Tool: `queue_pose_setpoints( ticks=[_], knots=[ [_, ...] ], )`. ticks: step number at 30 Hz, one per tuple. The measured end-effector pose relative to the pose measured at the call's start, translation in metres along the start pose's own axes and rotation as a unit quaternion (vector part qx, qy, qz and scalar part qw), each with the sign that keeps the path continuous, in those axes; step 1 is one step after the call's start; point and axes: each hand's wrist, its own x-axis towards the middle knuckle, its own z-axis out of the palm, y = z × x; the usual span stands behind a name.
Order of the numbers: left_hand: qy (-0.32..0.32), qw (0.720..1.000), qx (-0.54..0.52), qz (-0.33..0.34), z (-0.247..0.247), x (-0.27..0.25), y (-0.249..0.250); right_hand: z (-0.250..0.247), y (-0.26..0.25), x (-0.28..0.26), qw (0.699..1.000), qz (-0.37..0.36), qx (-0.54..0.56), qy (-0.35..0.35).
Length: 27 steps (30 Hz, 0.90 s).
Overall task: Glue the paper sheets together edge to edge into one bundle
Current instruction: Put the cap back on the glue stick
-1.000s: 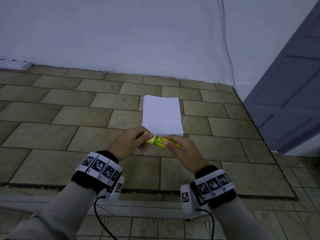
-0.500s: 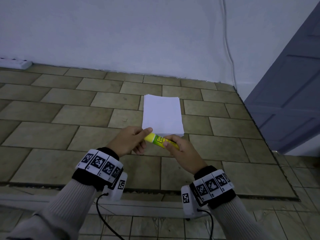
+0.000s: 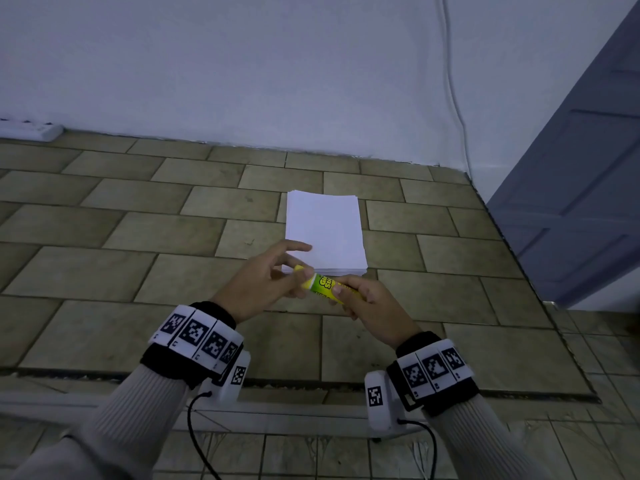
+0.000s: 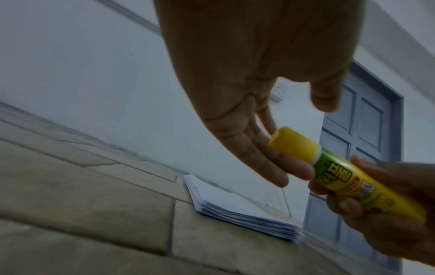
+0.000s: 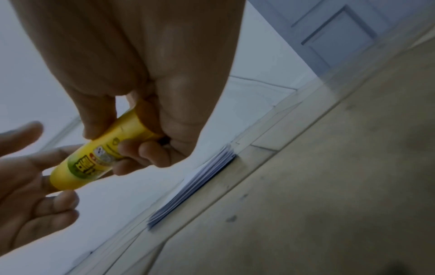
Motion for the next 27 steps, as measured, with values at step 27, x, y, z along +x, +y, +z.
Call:
queue_pose_setpoints(
  ticks=[27],
  knots=[
    [-0.067, 0.991, -0.048, -0.109, 0.002, 0.002, -0.002, -0.004, -0.010, -0.009, 0.996, -0.059, -0.060, 0.011]
  ],
)
